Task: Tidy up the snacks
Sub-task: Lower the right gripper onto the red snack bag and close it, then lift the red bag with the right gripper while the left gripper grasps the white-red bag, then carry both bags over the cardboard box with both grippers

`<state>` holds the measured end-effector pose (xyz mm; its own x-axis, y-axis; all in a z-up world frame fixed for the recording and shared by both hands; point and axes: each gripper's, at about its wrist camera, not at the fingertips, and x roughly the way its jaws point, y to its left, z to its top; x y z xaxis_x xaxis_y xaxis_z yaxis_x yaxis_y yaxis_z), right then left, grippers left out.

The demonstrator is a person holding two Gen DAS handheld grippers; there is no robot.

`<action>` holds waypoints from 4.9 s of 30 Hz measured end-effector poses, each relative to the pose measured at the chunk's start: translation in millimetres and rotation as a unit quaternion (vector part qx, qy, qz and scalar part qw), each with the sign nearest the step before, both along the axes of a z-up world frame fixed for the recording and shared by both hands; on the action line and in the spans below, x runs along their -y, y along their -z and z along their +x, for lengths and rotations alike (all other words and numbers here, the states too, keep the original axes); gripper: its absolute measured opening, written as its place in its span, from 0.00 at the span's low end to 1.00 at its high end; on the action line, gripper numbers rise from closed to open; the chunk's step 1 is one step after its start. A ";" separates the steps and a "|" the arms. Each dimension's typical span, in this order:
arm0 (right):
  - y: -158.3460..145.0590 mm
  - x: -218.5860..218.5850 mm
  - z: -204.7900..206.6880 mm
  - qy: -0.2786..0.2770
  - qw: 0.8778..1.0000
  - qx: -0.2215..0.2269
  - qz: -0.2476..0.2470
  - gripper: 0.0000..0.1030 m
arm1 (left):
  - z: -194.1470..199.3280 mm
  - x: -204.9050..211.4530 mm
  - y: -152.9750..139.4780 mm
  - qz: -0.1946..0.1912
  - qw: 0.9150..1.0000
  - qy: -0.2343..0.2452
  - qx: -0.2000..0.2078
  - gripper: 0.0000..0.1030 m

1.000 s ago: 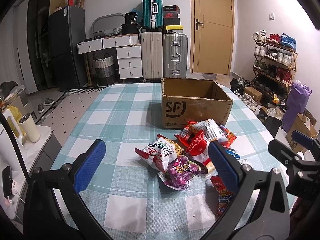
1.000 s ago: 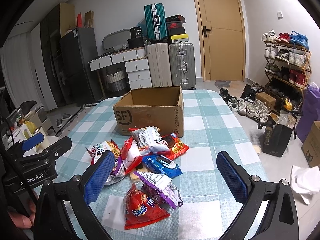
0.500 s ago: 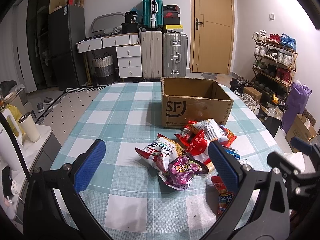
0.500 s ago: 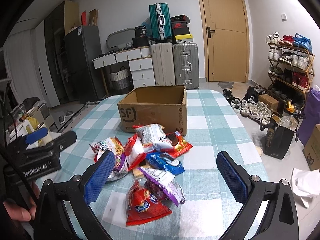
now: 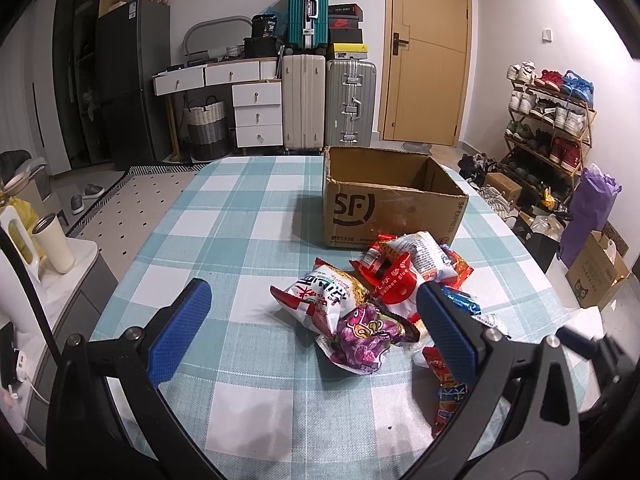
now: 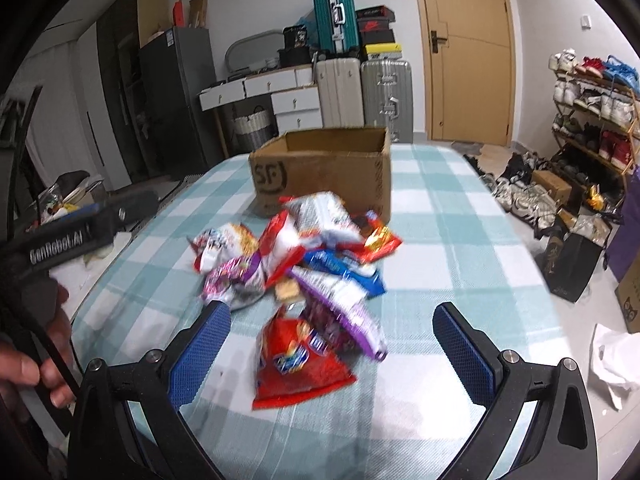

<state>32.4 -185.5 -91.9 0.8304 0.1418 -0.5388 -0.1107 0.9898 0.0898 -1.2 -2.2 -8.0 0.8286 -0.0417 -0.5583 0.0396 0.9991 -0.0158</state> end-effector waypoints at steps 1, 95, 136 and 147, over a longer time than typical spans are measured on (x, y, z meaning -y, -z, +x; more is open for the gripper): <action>4.7 -1.2 -0.4 -0.004 1.000 -0.006 0.003 1.00 | 0.1 0.2 0.3 0.000 1.000 0.000 -0.001 0.99; 32.7 -18.0 21.3 -0.078 0.996 -0.024 0.045 0.43 | 133.1 -39.2 106.9 -0.106 0.974 0.011 -0.201 0.99; 29.2 -13.1 21.9 -0.078 0.996 -0.015 0.051 0.43 | 141.5 -38.6 122.5 -0.138 0.966 0.087 -0.201 0.38; -0.4 -10.3 18.9 -0.083 0.994 0.017 0.068 0.43 | 112.6 -44.7 79.9 -0.142 0.972 0.102 -0.159 0.38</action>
